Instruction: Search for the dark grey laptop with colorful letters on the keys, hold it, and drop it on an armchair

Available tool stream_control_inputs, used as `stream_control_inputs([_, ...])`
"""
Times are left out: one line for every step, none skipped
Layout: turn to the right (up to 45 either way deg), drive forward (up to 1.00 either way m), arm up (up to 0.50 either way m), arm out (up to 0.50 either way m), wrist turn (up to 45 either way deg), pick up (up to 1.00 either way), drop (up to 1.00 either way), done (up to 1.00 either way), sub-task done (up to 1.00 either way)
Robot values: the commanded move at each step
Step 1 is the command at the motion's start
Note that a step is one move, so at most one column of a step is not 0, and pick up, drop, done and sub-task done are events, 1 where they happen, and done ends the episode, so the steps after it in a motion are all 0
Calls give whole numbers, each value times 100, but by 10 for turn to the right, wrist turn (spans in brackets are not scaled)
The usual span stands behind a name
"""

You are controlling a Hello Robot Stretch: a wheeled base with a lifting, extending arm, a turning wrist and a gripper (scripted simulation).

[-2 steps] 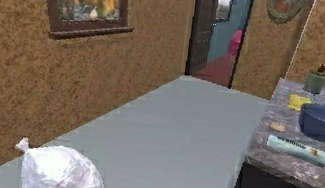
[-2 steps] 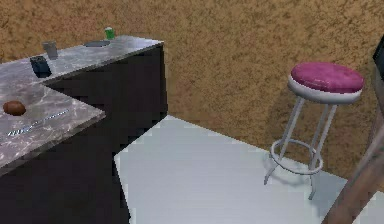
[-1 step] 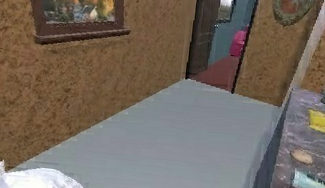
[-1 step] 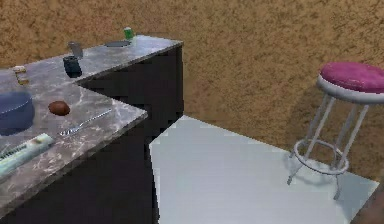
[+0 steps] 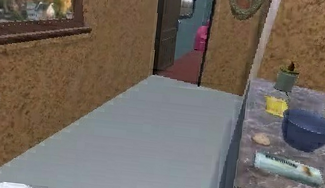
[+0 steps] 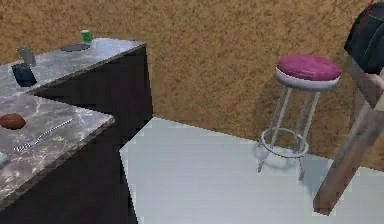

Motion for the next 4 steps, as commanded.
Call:
stream_control_inputs([0,50,0,0,0,0,0,0,0])
stream_control_inputs([150,0,0,0,0,0,0,0,0])
stream_control_inputs([0,5,0,0,0,0,0,0,0])
stream_control_inputs([-90,0,0,0,0,0,0,0,0])
